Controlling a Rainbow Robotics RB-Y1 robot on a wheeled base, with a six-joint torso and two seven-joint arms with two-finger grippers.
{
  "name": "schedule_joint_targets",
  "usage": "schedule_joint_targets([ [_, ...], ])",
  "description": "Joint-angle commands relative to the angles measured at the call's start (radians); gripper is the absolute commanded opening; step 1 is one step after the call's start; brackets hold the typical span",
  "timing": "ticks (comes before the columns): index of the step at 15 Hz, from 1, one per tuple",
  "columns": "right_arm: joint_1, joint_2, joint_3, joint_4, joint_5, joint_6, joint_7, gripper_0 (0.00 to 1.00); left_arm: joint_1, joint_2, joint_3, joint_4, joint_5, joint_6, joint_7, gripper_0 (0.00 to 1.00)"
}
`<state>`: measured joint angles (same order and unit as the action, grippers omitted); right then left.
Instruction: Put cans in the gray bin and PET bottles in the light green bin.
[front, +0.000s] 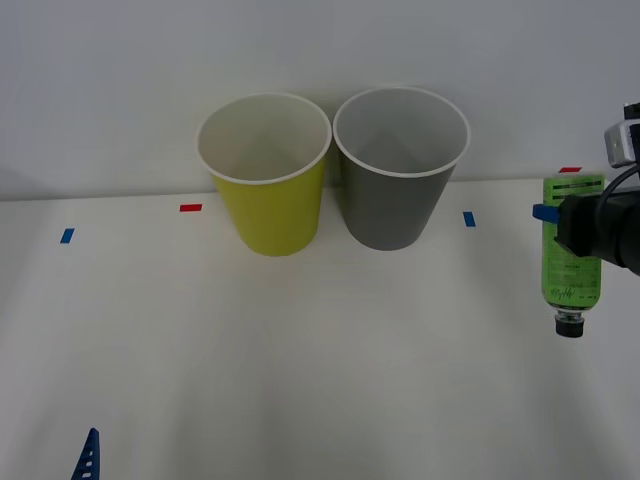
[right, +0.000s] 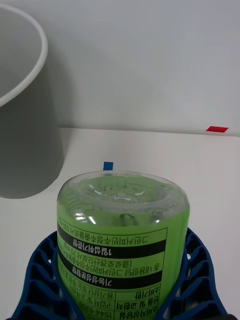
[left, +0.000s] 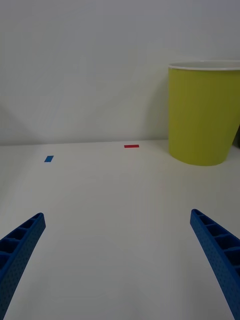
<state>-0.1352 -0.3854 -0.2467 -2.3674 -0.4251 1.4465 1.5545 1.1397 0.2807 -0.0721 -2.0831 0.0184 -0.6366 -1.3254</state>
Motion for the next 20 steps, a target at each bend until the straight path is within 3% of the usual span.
schedule_joint_targets([
  [1,0.042,0.020,-0.013,-0.101,-0.061,-0.001,0.018,0.00,0.000,0.000,0.000,0.000,0.000,0.000,0.000,1.00],
  [8,-0.063,0.120,0.033,-0.173,-0.089,-0.078,0.084,0.00,0.000,0.000,0.000,0.000,0.000,0.000,0.000,1.00],
  [14,-0.142,0.164,0.110,-0.184,-0.109,-0.173,0.139,0.00,0.000,0.000,0.000,0.000,0.000,0.000,0.000,1.00],
  [16,-0.182,0.174,0.132,-0.165,-0.133,-0.193,0.159,0.00,0.000,0.000,0.000,0.000,0.000,0.000,0.000,1.00],
  [18,-0.224,0.171,0.136,-0.085,-0.228,-0.290,0.177,0.00,0.000,0.000,0.000,0.000,0.000,0.000,0.000,1.00],
  [20,-0.284,0.174,0.155,-0.018,-0.242,-0.340,0.265,0.00,0.000,0.000,0.000,0.000,0.000,0.000,0.000,1.00],
])
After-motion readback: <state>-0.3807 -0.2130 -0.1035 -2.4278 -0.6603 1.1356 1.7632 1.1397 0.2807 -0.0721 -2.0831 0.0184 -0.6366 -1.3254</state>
